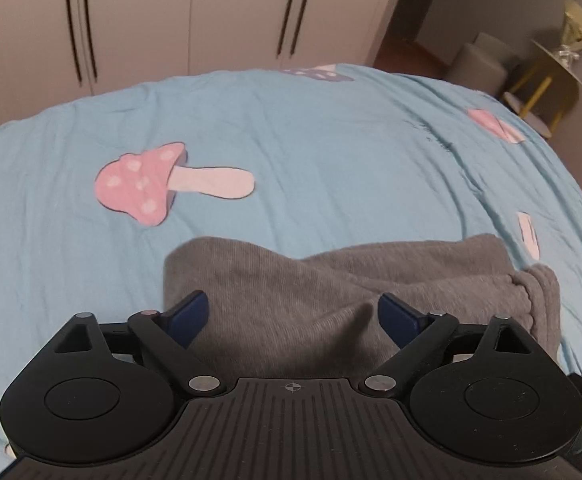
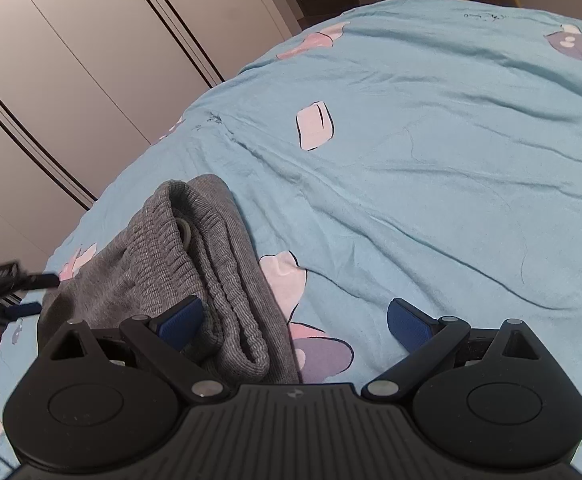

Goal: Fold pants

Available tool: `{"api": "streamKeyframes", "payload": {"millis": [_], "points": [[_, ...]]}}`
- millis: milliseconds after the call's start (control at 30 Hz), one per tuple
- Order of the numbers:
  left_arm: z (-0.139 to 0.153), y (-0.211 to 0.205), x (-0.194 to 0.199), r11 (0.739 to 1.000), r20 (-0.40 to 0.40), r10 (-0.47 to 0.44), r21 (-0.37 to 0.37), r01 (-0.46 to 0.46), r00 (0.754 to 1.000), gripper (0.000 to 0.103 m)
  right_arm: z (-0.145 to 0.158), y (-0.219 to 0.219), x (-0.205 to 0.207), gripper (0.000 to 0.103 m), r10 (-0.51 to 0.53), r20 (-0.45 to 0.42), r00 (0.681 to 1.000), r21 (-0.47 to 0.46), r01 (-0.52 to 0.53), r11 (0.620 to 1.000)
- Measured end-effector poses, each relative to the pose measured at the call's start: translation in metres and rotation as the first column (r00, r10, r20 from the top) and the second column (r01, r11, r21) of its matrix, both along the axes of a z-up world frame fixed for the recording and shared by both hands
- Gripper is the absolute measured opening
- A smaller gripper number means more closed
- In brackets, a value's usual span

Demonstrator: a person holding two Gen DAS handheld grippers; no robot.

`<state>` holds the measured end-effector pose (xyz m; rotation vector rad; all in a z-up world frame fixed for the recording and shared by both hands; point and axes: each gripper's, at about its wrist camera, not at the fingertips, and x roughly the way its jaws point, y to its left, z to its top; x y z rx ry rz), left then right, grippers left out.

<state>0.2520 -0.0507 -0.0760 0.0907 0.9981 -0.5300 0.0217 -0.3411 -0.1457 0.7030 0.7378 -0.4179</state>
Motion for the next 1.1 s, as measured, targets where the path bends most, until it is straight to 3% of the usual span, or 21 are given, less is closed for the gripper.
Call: {"api": "streamKeyframes", "payload": {"millis": [133,200,300,467,633,767,967,1100], "points": [[-0.025,-0.001,0.015,0.979,0.023,0.137,0.152,-0.138,0.99,0.095,0.001,0.001,0.0,0.098,-0.001,-0.002,1.0,-0.007,0.001,1.0],[-0.026,0.017,0.019,0.961,-0.012,0.263,0.095,-0.261,0.965,0.095,0.0,0.001,0.0,0.098,-0.001,-0.001,1.0,-0.003,0.001,1.0],[-0.019,0.048,0.015,0.94,-0.086,0.342,0.012,-0.342,0.936,0.093,0.0,0.001,-0.001,0.098,-0.006,0.001,1.0,0.005,0.006,1.0],[-0.018,0.086,-0.019,0.938,-0.181,0.317,-0.083,-0.336,0.931,0.096,-0.003,-0.002,-0.001,0.098,-0.007,0.008,1.0,0.03,0.007,1.0],[-0.035,0.112,-0.061,0.929,-0.258,0.284,-0.163,-0.331,0.923,0.097,-0.011,-0.011,-0.004,0.098,-0.029,0.031,0.999,0.143,0.024,0.989],[-0.056,0.131,-0.079,0.889,-0.369,0.262,-0.266,-0.372,0.892,0.097,-0.014,-0.015,-0.005,0.098,-0.042,0.043,0.998,0.221,0.032,0.975],[-0.059,0.144,-0.077,0.861,-0.387,0.239,-0.338,-0.379,0.89,0.098,-0.019,-0.026,-0.009,0.098,-0.038,0.072,0.997,0.357,0.01,0.934],[-0.061,0.146,-0.075,0.872,-0.363,0.241,-0.326,-0.365,0.9,0.098,-0.015,-0.029,-0.005,0.098,-0.02,0.059,0.998,0.37,-0.003,0.929]]}}
